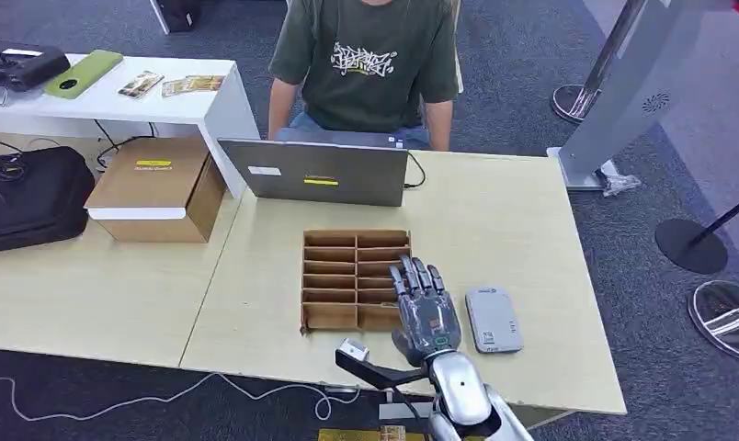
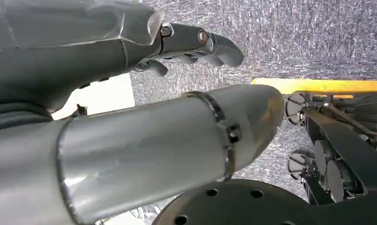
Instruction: Pass the card to the sensor for recognition and then transmit it.
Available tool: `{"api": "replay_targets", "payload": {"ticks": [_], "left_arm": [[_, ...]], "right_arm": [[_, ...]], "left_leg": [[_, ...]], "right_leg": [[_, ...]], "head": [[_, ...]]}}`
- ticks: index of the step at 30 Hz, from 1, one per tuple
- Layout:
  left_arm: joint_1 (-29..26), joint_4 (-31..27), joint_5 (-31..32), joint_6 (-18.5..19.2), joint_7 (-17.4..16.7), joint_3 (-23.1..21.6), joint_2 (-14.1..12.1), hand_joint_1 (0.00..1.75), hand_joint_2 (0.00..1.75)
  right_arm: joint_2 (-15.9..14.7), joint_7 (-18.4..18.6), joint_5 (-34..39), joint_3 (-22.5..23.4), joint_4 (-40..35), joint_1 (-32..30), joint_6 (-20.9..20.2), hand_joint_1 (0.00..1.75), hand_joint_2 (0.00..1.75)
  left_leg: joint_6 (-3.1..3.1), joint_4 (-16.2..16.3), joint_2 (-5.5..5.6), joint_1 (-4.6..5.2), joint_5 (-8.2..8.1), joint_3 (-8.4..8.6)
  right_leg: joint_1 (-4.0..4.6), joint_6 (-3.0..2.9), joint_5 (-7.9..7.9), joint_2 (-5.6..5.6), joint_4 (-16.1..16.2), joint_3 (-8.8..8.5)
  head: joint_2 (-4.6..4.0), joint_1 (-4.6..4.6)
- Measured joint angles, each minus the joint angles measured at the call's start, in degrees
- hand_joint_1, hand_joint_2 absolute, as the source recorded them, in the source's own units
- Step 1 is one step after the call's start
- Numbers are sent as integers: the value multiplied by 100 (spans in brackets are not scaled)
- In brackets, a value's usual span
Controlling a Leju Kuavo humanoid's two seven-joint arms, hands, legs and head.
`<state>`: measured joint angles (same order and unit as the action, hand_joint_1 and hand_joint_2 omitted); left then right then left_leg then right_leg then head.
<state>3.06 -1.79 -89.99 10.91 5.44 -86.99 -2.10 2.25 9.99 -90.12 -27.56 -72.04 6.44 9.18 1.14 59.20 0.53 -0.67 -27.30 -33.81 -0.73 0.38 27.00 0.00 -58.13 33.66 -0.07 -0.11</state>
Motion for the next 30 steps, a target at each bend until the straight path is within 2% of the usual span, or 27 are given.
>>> {"api": "replay_targets", "payload": {"ticks": [11, 17, 30], "left_arm": [[-31, 0, 0, 55, 2, 33, -39, 0, 0], [-54, 0, 35, 89, 74, 33, -48, 0, 0], [-84, 0, 50, 92, 96, 33, -72, 0, 0]], "right_arm": [[-2, -125, 0, 109, 403, 183, 57, 0, 175], [-11, -53, 0, 122, 501, 199, 87, 0, 175], [-142, 57, 2, 120, 53, -46, -20, 0, 175]], "left_leg": [[0, 0, 0, 0, 0, 0], [0, 0, 0, 0, 0, 1], [-1, 0, -1, 0, -2, 0]], "right_leg": [[0, 0, 0, 1, 0, 1], [0, 0, 0, 1, 0, 1], [0, 0, 1, 2, 1, 2]], "head": [[0, 0], [0, 0], [0, 0]]}}
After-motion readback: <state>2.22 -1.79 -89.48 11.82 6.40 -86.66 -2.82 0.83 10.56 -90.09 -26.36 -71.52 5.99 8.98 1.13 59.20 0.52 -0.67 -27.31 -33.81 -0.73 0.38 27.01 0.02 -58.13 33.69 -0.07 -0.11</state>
